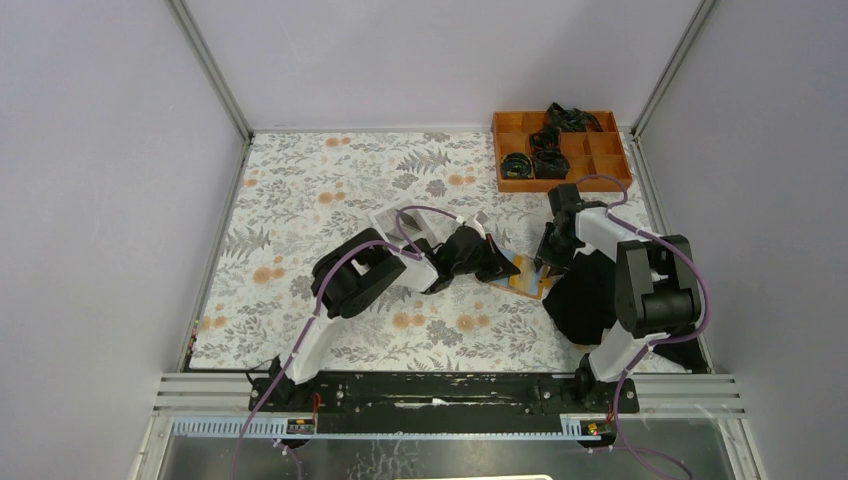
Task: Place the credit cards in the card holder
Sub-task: Insert the credit card into the card holder.
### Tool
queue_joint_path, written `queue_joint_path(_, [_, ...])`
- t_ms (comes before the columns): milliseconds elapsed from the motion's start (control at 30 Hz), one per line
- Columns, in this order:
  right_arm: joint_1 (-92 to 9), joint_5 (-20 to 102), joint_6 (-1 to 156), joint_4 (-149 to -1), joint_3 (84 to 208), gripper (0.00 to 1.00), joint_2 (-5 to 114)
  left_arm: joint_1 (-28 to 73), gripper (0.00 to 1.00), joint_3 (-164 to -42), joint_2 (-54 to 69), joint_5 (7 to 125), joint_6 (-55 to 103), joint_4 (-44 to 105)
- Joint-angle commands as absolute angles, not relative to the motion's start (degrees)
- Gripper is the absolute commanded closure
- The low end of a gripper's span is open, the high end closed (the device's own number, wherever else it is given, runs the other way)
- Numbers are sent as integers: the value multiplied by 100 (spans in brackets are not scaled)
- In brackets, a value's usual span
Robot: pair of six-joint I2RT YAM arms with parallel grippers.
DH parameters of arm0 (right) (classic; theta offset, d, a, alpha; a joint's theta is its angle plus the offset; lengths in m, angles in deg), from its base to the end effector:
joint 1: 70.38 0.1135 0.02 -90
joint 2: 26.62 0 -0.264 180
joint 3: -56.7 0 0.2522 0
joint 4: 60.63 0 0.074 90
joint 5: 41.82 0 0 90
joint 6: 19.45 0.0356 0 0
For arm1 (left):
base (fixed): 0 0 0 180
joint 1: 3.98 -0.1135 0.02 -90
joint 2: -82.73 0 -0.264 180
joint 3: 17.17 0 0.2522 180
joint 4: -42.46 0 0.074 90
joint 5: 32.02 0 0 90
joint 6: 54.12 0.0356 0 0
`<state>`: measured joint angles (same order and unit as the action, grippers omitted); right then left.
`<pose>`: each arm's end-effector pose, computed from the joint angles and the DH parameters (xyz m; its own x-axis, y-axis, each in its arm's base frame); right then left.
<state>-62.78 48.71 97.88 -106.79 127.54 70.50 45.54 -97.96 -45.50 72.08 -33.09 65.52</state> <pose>0.3092 0.0409 0.1593 -0.8990 0.3432 -0.2721 0.3188 0.9388 0.1307 0.2874 -0.3500 0.0903 -0.9192 -0.3175 -0.2330 0.0663 0.4584 -0.8862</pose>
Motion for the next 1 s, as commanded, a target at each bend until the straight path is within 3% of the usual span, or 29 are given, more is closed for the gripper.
queue_joint_path(0, [-6285,5154,9860,-10826,12618,62,6696,4637,100,-9819,-4554,7111,-2948,5782])
queue_joint_path(133, [-6282,5178,9892,-10778,12513,63,6688,4638,100,-9896,-4576,7148,-2884,5680])
queue_joint_path(267, [-6282,5129,9917,-10682,12422,74,6743,4642,100,-9970,-4586,7198,-2815,5586])
queue_joint_path(400, [-6286,5070,9929,-10619,12379,92,6837,4638,100,-9983,-4560,7222,-2748,5517])
queue_joint_path(500, [-6282,5040,9949,-10570,12286,97,6838,4638,93,-9967,-4527,7229,-2691,5419])
queue_joint_path(567, [-6285,5038,9956,-10528,12236,98,6839,4638,84,-9961,-4501,7239,-2656,5371])
queue_joint_path(733, [-6286,4995,9966,-10465,12185,98,7021,4638,76,-9973,-4471,7259,-2581,5256])
queue_joint_path(967, [-6282,4967,9965,-10423,12175,99,7113,4639,73,-10038,-4372,7189,-2359,4957])
